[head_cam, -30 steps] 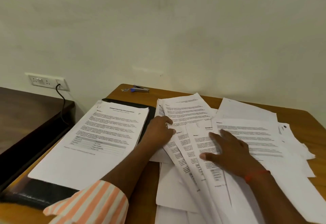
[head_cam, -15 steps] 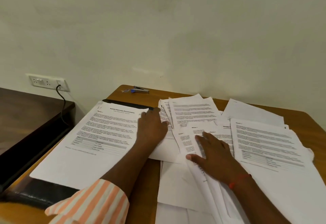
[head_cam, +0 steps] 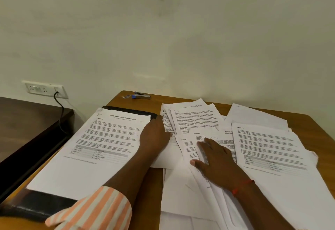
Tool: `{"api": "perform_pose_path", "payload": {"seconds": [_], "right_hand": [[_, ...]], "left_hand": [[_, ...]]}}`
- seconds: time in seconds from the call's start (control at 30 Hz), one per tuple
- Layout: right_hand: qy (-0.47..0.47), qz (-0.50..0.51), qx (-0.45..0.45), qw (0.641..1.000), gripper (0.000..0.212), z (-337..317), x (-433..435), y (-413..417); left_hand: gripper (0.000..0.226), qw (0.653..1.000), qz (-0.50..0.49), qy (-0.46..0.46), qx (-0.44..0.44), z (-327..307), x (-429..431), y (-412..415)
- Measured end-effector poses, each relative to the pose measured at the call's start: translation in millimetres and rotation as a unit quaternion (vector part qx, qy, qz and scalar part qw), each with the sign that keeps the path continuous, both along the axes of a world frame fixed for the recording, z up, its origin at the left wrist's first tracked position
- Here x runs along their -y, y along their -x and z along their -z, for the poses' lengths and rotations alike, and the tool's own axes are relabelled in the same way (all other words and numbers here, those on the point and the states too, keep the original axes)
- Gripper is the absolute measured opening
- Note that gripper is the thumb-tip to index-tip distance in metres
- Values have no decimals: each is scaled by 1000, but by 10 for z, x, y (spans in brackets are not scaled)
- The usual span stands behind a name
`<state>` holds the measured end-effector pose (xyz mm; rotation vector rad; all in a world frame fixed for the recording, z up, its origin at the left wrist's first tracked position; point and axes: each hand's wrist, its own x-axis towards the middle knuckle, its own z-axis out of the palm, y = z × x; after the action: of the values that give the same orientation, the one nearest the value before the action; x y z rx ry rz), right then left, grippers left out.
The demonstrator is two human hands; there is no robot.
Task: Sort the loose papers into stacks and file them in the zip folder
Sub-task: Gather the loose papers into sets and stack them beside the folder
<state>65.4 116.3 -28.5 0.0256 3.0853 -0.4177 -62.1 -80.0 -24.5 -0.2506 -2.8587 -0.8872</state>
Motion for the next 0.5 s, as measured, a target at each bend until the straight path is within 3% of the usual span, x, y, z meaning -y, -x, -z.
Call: {"api": "perform_pose_path", "payload": {"seconds": [0.1, 0.23, 0.33, 0.5], "right_hand": [[1, 0, 1, 1000, 81, -1, -8, -7], [3, 0, 4, 1000, 108, -3, -11, -18], [-3, 4, 4, 1000, 83, 7, -19, -4], [-9, 2, 6, 1000, 76, 10, -5, 6]], "left_hand": [[53, 996, -36, 86, 4, -26, 35, 6], [58, 994, -32, 109, -7, -24, 52, 18], [55, 994, -28, 108, -13, -14, 50, 21], [47, 994, -26, 100, -17, 2, 73, 42]]}}
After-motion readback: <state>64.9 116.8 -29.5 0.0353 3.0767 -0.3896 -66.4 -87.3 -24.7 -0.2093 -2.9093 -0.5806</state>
